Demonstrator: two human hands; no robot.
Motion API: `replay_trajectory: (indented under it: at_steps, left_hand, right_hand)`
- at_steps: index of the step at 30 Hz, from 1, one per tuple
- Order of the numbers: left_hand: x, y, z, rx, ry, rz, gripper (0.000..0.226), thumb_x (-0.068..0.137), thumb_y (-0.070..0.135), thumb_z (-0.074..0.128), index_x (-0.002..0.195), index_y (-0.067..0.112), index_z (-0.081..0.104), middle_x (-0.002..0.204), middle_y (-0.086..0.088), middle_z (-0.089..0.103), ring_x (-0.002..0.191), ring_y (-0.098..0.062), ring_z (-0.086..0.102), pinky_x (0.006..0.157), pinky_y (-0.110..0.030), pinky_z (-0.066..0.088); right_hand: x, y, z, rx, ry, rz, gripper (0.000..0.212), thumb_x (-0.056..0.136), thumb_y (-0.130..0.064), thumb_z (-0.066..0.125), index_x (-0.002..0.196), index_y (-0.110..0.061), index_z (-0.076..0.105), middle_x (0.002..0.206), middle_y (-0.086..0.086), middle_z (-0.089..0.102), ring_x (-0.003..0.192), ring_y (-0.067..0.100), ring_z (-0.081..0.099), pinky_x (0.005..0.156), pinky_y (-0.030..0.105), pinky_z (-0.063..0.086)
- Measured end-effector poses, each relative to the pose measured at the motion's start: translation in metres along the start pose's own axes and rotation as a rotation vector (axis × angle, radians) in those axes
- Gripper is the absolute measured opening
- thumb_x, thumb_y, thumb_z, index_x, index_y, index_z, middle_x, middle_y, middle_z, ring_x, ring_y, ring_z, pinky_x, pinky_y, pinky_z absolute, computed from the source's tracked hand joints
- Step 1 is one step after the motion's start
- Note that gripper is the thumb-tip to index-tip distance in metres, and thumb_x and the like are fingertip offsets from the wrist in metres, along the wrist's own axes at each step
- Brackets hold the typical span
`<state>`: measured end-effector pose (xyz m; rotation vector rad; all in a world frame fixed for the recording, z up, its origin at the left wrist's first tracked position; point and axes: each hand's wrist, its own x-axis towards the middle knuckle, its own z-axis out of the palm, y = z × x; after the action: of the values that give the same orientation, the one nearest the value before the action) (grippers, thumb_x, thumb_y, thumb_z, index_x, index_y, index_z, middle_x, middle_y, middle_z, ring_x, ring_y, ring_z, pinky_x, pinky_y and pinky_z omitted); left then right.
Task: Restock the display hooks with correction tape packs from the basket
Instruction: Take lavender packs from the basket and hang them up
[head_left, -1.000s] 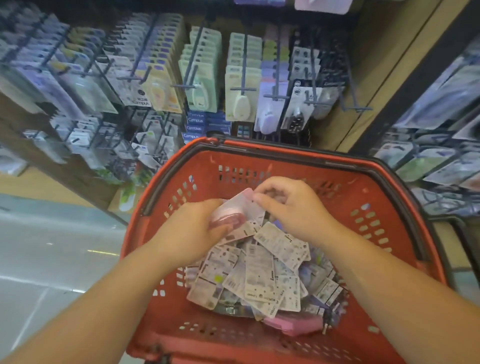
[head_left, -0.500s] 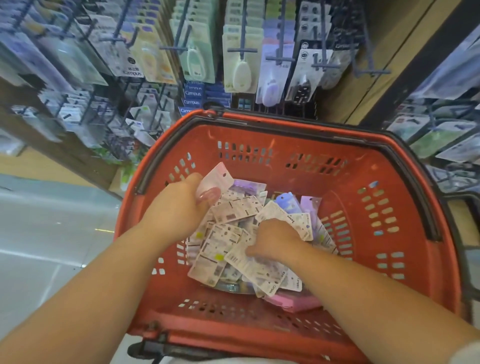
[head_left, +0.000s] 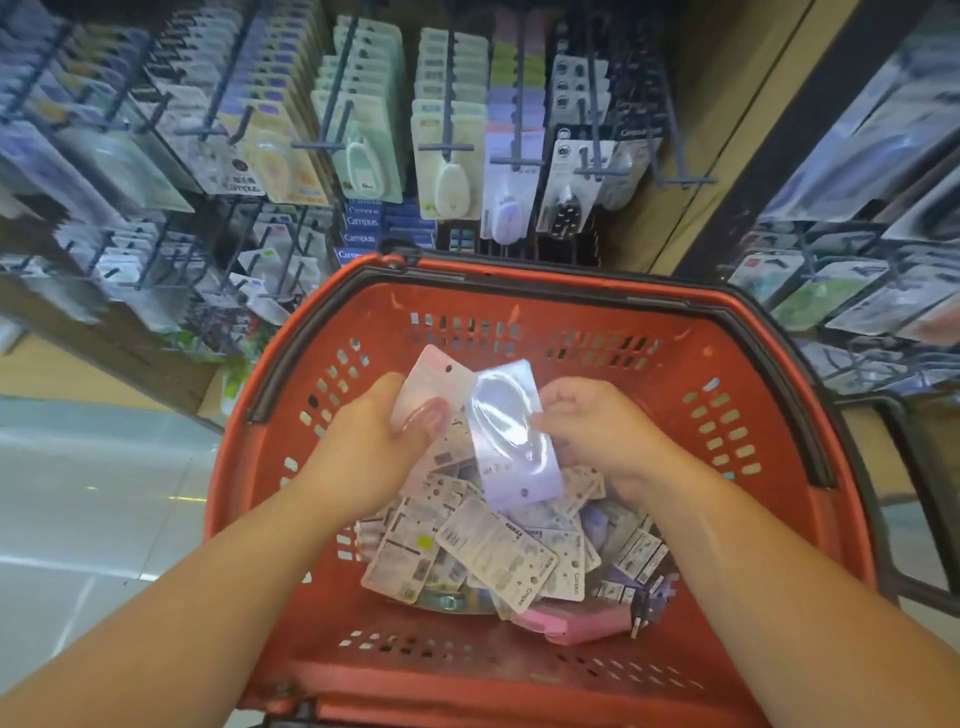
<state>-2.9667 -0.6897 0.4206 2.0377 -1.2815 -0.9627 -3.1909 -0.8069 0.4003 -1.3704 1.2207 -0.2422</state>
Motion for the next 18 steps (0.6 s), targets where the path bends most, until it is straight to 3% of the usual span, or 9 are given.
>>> replay_trajectory:
  at_steps: [2,4,6,9,12,15,18]
  left_hand:
    - [-0.002,0.005,0.007,-0.268,0.044,-0.070,0.018,0.103,0.044,0.065,0.111,0.029,0.062,0.105,0.001,0.074,0.094,-0.018,0.073,0.081,-0.042,0.060]
    - [-0.003,0.010,0.007,-0.472,0.096,-0.128,0.007,0.104,0.032,0.066,0.110,0.030,0.063,0.108,0.001,0.075,0.092,-0.011,0.073,0.075,-0.031,0.061]
    - [-0.002,0.012,0.005,-0.574,0.136,-0.151,0.017,0.101,0.032,0.070,0.115,0.028,0.063,0.111,0.003,0.075,0.093,-0.006,0.074,0.067,-0.023,0.058]
    - [-0.002,0.012,0.002,-0.608,0.093,-0.186,0.041,0.090,0.048,0.069,0.122,0.025,0.064,0.113,0.000,0.077,0.108,-0.020,0.074,0.084,-0.036,0.057]
    - [-0.007,0.016,0.004,-0.667,-0.087,-0.172,0.039,0.095,0.044,0.068,0.125,0.020,0.064,0.114,-0.009,0.077,0.109,-0.035,0.074,0.088,-0.052,0.059]
    - [-0.008,0.018,0.006,-0.621,-0.171,-0.050,0.036,0.098,0.025,0.071,0.133,0.027,0.062,0.121,-0.002,0.078,0.106,-0.026,0.077,0.083,-0.051,0.062]
    - [0.000,0.009,0.005,-0.580,-0.014,-0.119,0.027,0.102,0.013,0.067,0.125,0.027,0.065,0.114,0.001,0.079,0.107,-0.026,0.076,0.091,-0.049,0.061]
  right_hand:
    - [-0.006,-0.012,0.004,0.160,-0.028,-0.038,0.001,0.095,-0.007,0.068,0.097,-0.006,0.067,0.098,0.021,0.075,0.079,0.023,0.070,0.072,0.040,0.058]
    - [-0.012,-0.019,0.008,0.234,-0.049,-0.057,0.001,0.097,-0.004,0.065,0.097,-0.004,0.064,0.096,0.019,0.076,0.078,0.022,0.072,0.069,0.038,0.061]
    - [-0.016,-0.023,0.010,0.288,-0.063,-0.073,0.003,0.099,-0.003,0.062,0.098,-0.006,0.063,0.094,0.013,0.078,0.080,0.021,0.074,0.068,0.037,0.062]
    - [-0.016,-0.026,0.013,0.367,-0.074,-0.095,0.006,0.099,-0.003,0.062,0.094,-0.008,0.062,0.094,0.013,0.077,0.080,0.023,0.073,0.071,0.042,0.061]
    - [-0.017,-0.029,0.026,0.288,-0.093,-0.115,0.008,0.097,-0.004,0.066,0.092,-0.007,0.061,0.093,0.018,0.070,0.080,0.025,0.067,0.060,0.035,0.060]
    - [-0.015,-0.025,0.033,0.217,-0.095,-0.129,0.009,0.098,-0.010,0.067,0.094,-0.003,0.062,0.084,0.015,0.070,0.071,0.019,0.067,0.053,0.028,0.057]
    - [0.007,0.003,0.018,-0.047,0.077,-0.103,0.017,0.098,-0.030,0.069,0.099,-0.013,0.069,0.097,0.005,0.073,0.092,0.017,0.069,0.076,0.036,0.059]
